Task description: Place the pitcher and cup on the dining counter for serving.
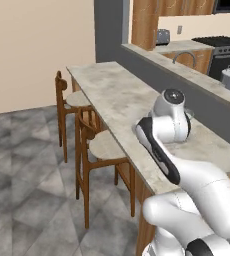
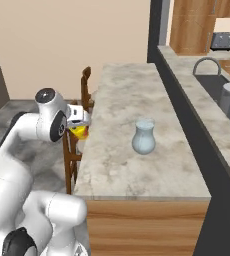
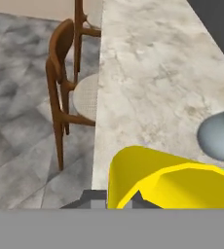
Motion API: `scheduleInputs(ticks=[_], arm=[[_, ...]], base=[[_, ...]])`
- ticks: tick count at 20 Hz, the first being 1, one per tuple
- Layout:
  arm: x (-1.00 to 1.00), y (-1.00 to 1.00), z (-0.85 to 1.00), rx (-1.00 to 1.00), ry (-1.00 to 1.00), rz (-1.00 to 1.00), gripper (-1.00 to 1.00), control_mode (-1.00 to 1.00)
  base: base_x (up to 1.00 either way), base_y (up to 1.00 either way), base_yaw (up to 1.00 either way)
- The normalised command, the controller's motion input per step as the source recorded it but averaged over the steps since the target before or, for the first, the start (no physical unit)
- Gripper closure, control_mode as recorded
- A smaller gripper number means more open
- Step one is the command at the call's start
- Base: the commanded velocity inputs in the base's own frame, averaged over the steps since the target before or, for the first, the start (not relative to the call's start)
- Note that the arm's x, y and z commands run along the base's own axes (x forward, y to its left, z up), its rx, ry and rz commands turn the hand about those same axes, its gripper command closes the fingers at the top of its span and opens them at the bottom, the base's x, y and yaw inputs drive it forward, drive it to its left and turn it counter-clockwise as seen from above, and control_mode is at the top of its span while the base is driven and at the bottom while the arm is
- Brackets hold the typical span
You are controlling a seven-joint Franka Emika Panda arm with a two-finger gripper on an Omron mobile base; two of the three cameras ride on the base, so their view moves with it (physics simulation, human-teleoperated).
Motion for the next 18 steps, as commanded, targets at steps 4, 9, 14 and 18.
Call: scheduleInputs(ticks=[4, 9, 14, 18], arm=[[0.97, -0.16, -0.19, 0.01, 0.33, -0.13, 1.0, -1.0], [0.83, -0.15, -0.28, 0.0, 0.22, -0.04, 1.0, -1.0], [0.31, -0.04, -0.35, -0.03, 0.12, 0.04, 1.0, -1.0], [0.37, -0.23, -0.63, -0.03, 0.06, 0.04, 1.0, -1.0]], base=[[0.0, 0.0, 0.0], [0.0, 0.0, 0.0], [0.0, 0.0, 0.0], [0.0, 0.0, 0.0]])
